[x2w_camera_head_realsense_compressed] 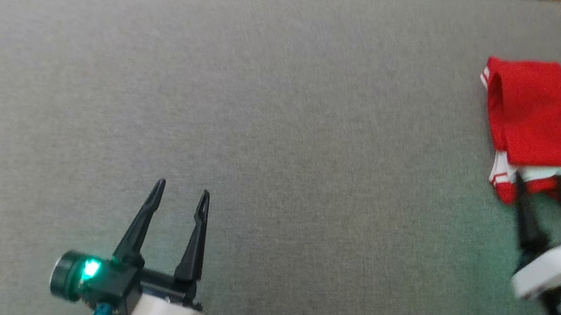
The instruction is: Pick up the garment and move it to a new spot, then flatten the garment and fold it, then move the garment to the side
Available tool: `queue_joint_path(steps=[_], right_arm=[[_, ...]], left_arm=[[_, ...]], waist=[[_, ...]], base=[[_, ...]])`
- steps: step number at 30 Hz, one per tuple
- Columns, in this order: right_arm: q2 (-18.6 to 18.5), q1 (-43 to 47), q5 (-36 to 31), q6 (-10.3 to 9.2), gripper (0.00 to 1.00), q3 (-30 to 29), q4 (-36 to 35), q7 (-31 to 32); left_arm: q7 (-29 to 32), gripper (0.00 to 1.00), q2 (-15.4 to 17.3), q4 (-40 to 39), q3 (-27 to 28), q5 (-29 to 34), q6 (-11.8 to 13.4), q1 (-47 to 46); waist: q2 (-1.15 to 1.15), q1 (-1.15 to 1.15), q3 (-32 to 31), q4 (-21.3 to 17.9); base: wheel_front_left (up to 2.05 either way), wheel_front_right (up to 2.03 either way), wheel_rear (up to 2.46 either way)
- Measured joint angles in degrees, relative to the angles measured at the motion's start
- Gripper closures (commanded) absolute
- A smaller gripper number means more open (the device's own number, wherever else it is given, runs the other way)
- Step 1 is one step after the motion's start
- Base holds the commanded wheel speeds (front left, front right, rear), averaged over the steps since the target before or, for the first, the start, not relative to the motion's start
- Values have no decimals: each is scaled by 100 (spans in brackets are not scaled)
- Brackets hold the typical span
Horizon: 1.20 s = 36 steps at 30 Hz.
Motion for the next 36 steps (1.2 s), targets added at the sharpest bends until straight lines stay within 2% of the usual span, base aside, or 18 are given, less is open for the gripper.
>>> queue_joint_path(steps=[5, 6, 10, 13, 18, 25, 36], right_arm=[[578, 676, -286, 0, 0, 250, 204, -1029], [727, 857, -404, 1, 0, 348, 325, -1527], [996, 1148, -526, 0, 0, 486, 413, -2380], [1185, 1349, -658, 0, 0, 444, 344, -2481], [1482, 1790, -1060, 0, 0, 74, -299, -2497], [1622, 2355, -1425, 1, 0, 52, -343, -2497], [1658, 2369, -1516, 0, 0, 67, -331, -2497]], left_arm=[[1, 0, 1, 7, 2, -133, 63, 315], [1, 0, 1, 3, 11, -187, 103, 452], [1, 0, 2, -16, 19, -210, 107, 723], [1, 0, 3, -179, 47, -267, 127, 887], [0, 0, 5, -626, 193, -231, 170, 1104], [1, 0, 7, -626, 282, -100, 186, 1501], [1, 0, 9, -553, 446, -65, 205, 1519]], waist=[[0, -1, -488, 177], [0, -1, -679, 252], [0, -1, -1010, 398], [0, 0, -1199, 490], [0, 0, -1422, 549], [0, 0, -1546, 562], [0, 1, -1579, 525]], base=[[0, 0, 0], [0, 0, 0], [0, 0, 0], [0, 0, 0], [0, 0, 0], [0, 0, 0], [0, 0, 0]])
